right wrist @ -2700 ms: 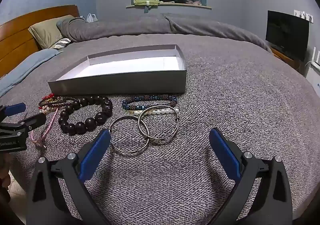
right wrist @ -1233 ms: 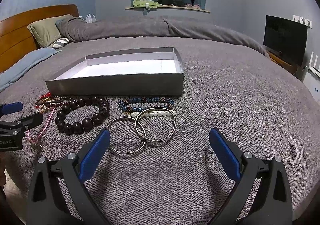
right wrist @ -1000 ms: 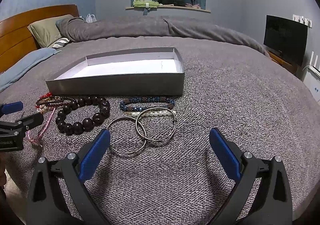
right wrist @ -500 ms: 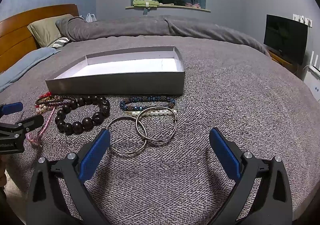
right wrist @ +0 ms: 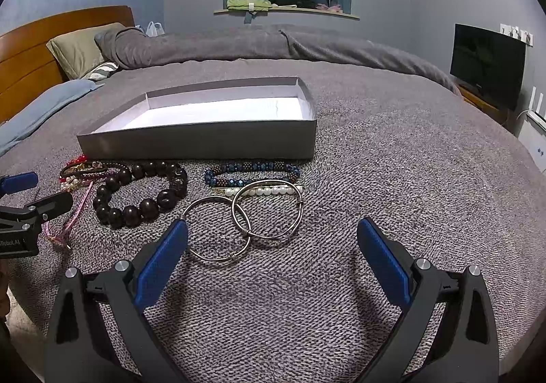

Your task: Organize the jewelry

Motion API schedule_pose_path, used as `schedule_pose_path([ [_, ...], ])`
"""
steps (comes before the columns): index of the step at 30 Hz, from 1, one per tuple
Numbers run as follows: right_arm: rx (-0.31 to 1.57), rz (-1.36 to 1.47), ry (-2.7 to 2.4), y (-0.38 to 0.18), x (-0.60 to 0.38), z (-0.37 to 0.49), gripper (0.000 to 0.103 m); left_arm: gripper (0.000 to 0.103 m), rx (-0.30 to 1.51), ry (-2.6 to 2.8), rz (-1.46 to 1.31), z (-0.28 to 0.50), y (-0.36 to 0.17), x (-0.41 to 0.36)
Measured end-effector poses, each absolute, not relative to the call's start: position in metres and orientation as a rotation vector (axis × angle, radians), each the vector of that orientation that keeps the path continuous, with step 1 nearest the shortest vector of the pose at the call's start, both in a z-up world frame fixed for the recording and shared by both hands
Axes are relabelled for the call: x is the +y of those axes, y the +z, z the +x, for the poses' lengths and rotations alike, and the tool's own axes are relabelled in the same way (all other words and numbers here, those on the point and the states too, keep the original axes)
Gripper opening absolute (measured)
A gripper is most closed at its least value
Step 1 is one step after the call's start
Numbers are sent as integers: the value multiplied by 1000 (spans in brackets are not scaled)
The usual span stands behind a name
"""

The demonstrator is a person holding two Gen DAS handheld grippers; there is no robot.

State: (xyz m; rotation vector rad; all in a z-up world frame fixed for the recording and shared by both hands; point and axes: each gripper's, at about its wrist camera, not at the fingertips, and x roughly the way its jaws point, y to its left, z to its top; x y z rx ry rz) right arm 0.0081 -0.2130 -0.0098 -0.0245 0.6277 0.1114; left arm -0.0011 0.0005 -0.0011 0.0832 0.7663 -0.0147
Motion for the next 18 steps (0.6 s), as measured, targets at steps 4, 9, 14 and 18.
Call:
schedule_pose_path([
  [4, 627, -25, 112, -10, -213, 8, 98, 99, 766, -15, 84, -1, 0, 0],
  [9, 630, -19, 114, -10, -213, 9, 98, 99, 768, -17, 82, -1, 0, 0],
  [14, 645, 15, 122, -11, -218, 10, 98, 99, 763, -43, 89, -3, 3, 0],
  [18, 634, 56, 186, -9, -222, 5, 98, 99, 747, -84, 92, -11, 7, 5],
])
